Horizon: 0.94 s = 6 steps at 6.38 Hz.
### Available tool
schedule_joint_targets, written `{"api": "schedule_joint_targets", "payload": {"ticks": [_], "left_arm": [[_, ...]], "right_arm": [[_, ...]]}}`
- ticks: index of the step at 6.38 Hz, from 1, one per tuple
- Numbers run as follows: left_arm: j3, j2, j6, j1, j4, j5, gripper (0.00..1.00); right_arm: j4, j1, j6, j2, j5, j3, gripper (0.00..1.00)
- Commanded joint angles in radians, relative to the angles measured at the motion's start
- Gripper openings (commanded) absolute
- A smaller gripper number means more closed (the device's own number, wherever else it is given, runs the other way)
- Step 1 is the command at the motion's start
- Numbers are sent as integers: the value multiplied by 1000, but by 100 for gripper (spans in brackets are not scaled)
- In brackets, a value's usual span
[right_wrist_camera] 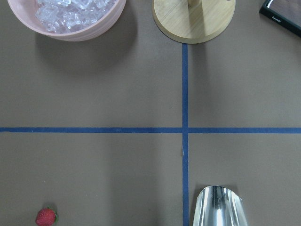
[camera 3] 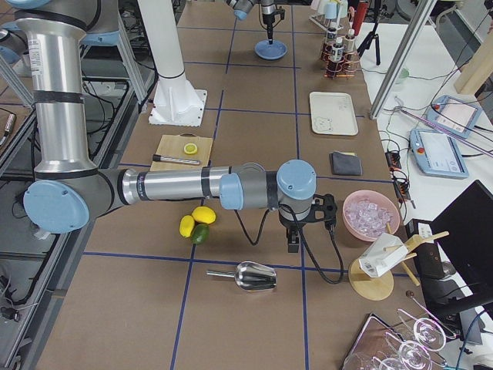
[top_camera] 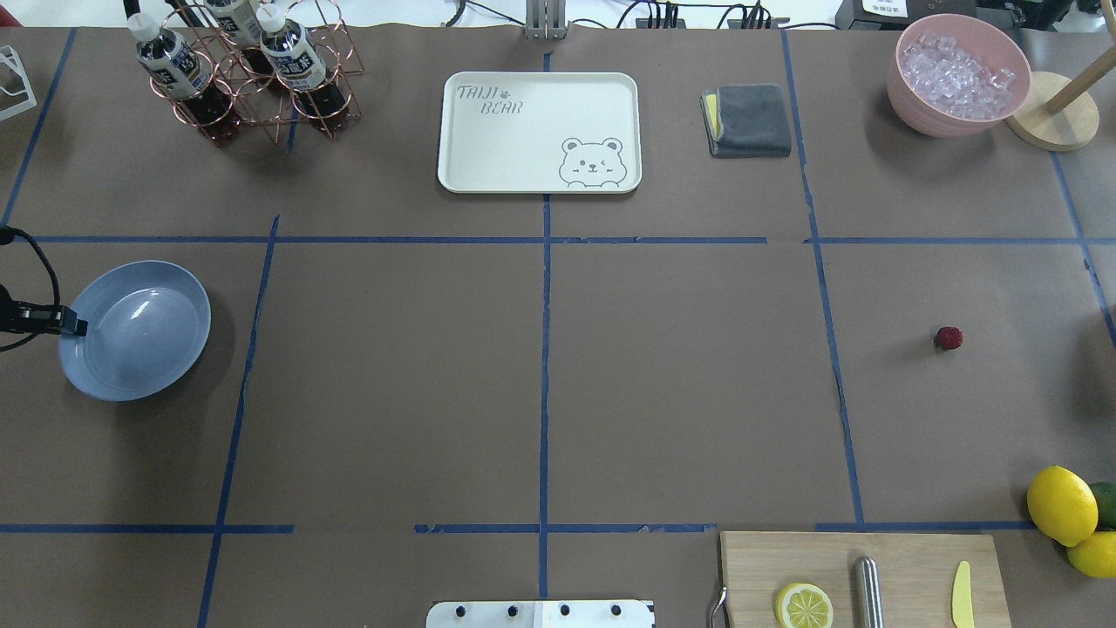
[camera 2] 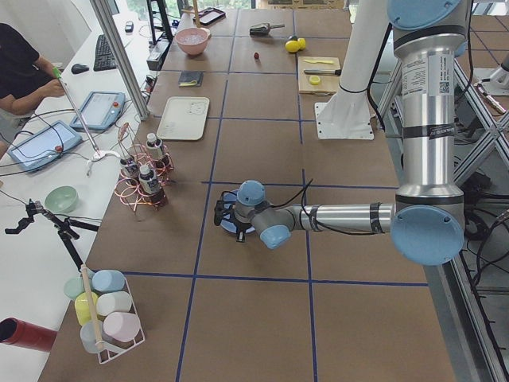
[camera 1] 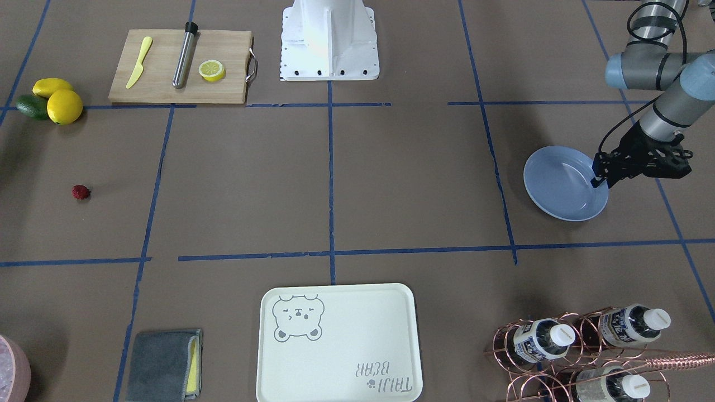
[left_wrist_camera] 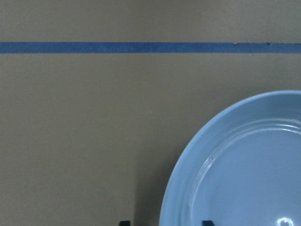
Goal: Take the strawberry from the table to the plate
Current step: 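Move the left gripper down to the rim of the light blue plate, then drag the light blue plate with the left gripper toward the table center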
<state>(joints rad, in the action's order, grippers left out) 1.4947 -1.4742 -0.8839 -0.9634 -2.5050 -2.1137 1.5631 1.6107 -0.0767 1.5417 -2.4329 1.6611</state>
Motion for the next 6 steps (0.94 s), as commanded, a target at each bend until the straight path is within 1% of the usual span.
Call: {"api": "schedule_joint_targets", "payload": {"ticks": [1, 3, 4, 5, 6], "left_arm": [[4, 0, -6, -1, 0, -2, 0], [59, 15, -1, -11, 15, -26, 0], [80, 8, 2, -84, 55, -140, 0], [116, -29, 3, -218, 143, -248, 0], [183, -79, -6, -230, 243, -262, 0]], "right_arm": [[0, 0, 0, 1, 0, 6, 100], [-1, 0, 3, 0, 3, 11, 100], [0, 0, 3, 0, 3, 12, 100], [0, -2, 0, -8, 2, 14, 100], [3, -6, 1, -46, 9, 12, 100]]}}
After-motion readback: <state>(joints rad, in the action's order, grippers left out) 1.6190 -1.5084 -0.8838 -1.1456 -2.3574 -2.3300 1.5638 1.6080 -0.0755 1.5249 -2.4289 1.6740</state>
